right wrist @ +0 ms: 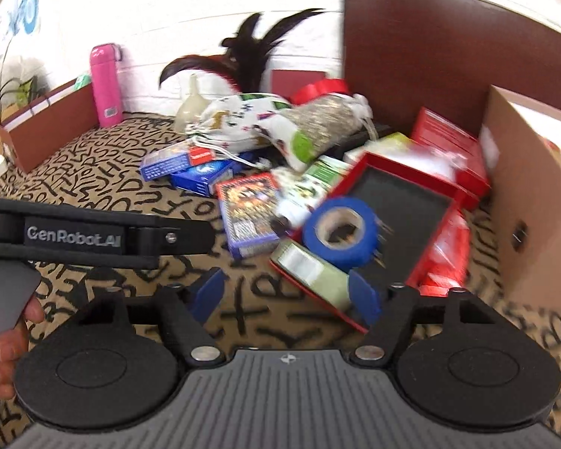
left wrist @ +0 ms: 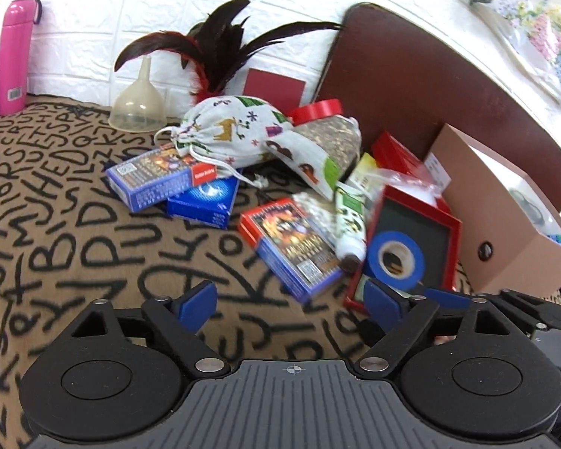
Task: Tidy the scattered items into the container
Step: 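Move both open grippers back over the scattered items on the table, then grasp the red card box with the left gripper while the right grasps the blue card box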
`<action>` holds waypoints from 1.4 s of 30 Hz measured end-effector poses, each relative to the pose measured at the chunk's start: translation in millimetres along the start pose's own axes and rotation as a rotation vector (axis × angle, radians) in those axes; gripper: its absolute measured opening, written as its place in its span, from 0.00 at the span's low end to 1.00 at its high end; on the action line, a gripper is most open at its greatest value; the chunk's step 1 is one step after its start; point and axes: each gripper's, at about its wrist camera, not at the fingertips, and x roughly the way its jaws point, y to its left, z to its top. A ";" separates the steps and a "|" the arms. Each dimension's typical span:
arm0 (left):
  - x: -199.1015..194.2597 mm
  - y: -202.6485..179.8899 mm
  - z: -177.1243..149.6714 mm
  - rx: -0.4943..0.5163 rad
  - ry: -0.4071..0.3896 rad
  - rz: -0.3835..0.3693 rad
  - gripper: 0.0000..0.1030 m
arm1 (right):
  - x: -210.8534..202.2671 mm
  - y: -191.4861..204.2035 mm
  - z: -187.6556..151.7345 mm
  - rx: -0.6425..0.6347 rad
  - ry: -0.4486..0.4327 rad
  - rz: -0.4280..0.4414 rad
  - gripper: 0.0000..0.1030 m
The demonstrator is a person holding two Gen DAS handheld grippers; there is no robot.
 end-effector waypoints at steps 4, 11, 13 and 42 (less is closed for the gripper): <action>16.7 10.2 12.0 0.010 0.016 0.000 0.82 | 25.5 12.1 12.4 -0.051 0.002 0.024 0.66; 41.6 24.7 28.4 0.018 0.056 -0.037 0.73 | 59.5 28.1 24.6 -0.090 0.014 0.113 0.64; 48.5 23.0 33.1 0.034 0.052 -0.054 0.73 | 67.1 31.2 25.7 -0.102 0.011 0.112 0.64; -7.9 8.9 -32.0 0.047 0.184 -0.134 0.85 | -4.9 27.0 -44.5 -0.191 0.086 0.264 0.67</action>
